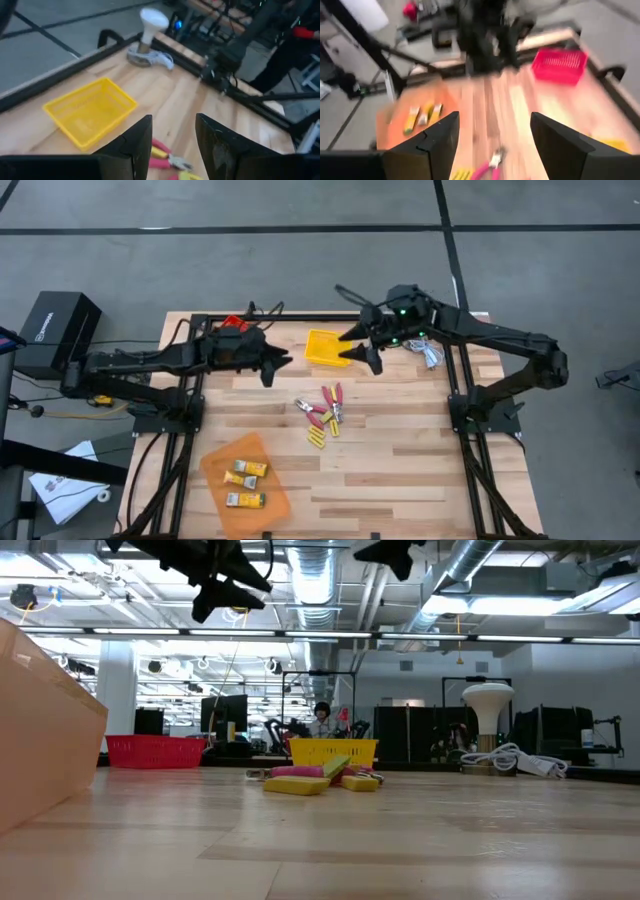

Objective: Pick & Place School Supplies
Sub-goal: Put the pink hole puncher into the yellow bin

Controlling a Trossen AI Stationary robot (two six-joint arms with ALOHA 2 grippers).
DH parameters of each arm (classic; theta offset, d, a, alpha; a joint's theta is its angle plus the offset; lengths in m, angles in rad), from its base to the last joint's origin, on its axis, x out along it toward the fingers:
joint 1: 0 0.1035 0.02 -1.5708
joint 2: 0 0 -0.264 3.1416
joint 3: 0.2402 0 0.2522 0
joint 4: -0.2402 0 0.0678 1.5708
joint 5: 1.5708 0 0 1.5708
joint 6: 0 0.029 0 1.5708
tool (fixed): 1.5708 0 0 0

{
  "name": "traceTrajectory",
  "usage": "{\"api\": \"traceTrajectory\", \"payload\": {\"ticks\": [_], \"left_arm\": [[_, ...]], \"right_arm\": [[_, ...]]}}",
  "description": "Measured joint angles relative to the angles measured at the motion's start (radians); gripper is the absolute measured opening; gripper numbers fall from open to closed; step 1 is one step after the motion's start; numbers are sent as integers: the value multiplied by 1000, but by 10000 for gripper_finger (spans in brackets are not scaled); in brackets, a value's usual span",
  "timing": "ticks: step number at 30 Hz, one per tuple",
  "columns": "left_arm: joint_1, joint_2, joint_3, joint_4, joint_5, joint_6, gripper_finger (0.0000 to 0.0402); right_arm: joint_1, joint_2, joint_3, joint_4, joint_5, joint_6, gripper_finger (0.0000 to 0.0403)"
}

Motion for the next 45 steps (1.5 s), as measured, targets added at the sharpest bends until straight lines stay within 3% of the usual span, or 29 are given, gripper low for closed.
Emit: {"api": "traceTrajectory", "payload": {"ticks": [8, 18, 24, 28, 34, 45], "left_arm": [[48, 0, -1, -10, 0, 0, 144], [60, 0, -1, -31, 0, 7, 144], [86, 0, -1, -91, 0, 78, 144], [95, 0, -1, -104, 8, 79, 144], [96, 0, -1, -104, 24, 114, 144], [95, 0, -1, -105, 41, 135, 144]], "right_arm": [[26, 176, -1, -187, -45, -70, 235], [83, 384, -2, -160, -78, -50, 234], [120, 477, -1, -35, -77, 120, 208], [116, 510, -1, 64, -72, 257, 180], [78, 512, -1, 74, -23, 405, 153], [54, 512, -1, -75, 67, 512, 200]]}}
